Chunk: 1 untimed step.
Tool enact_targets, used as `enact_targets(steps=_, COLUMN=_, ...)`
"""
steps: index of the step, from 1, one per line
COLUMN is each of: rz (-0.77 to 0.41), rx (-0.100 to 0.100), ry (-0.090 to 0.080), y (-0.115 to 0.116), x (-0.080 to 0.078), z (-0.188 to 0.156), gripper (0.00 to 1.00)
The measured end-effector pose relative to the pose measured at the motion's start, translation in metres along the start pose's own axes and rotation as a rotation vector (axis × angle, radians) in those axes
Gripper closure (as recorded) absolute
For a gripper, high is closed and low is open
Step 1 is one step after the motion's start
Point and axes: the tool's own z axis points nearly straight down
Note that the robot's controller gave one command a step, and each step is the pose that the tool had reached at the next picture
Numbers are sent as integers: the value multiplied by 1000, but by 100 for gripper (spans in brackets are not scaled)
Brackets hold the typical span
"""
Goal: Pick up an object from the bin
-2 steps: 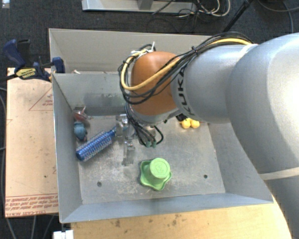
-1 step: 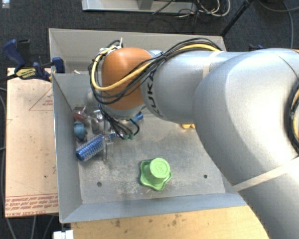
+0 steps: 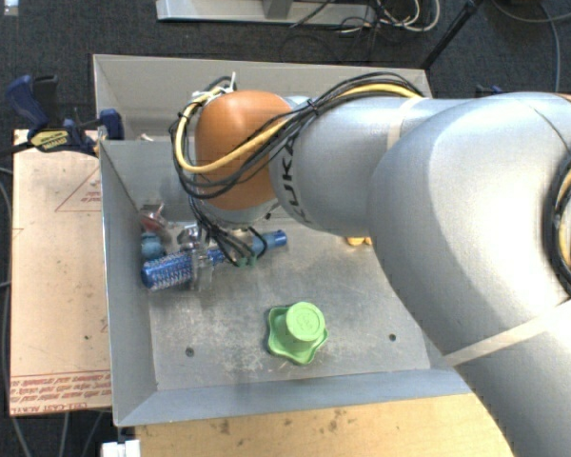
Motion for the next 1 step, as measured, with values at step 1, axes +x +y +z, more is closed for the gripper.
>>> enact_targets(steps=1, rz=3, rx=-1, ry=-9, y=24, x=-2, z=-134, gripper=100)
